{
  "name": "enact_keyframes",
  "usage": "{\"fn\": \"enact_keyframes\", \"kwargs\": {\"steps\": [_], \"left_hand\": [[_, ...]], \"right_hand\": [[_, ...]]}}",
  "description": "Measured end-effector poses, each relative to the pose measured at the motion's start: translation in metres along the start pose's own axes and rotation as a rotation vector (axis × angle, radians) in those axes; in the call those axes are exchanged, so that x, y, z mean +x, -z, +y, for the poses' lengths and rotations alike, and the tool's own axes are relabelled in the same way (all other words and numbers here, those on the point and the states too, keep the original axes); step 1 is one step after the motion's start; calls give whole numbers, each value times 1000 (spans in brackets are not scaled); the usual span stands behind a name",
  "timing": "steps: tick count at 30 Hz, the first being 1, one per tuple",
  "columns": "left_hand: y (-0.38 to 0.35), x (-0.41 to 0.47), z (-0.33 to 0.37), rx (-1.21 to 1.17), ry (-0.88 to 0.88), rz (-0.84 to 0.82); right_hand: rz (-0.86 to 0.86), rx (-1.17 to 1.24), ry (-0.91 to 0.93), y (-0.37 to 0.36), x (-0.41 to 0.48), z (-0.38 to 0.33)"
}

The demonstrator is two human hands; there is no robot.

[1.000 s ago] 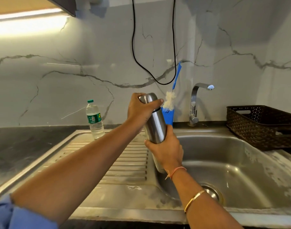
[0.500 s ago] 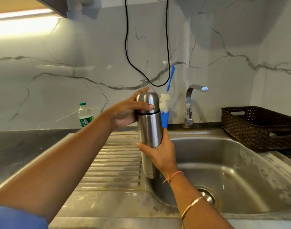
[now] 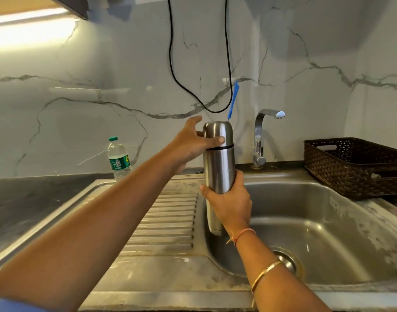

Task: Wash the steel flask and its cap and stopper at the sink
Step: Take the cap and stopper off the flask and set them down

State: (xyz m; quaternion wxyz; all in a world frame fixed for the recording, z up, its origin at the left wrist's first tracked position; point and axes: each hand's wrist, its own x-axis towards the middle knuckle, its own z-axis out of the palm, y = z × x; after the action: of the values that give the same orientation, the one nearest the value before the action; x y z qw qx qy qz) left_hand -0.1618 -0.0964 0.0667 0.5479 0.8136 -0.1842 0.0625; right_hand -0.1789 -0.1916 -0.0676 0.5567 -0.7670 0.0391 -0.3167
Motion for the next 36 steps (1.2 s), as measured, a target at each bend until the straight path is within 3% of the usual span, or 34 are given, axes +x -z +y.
{"fn": "enact_keyframes", "kwargs": {"steps": [3,9,15,20,24,29,36], "left_hand": [[3,3,-4,-69,47,-10],[9,6,-13,-291,36,-194],[-1,7,-17,17,-10,92],[5,10,-15,-238,48,-120],[6,13,-21,-256,-2,66],[10,14,-14,-454,-17,206],[17,17,-37,-647,67,425]], "right_hand": [[-51,-31,51,-1,-2,-1],[-86,-12,13,-6,-4,0],[-59,-98,29,-4,-3,1],[-92,-51,8,-7,-4,1],[-81,-92,26,-5,-3,1],[-98,-137,27,-5,-4,1],[6,-134,-125,0,0,7]]}}
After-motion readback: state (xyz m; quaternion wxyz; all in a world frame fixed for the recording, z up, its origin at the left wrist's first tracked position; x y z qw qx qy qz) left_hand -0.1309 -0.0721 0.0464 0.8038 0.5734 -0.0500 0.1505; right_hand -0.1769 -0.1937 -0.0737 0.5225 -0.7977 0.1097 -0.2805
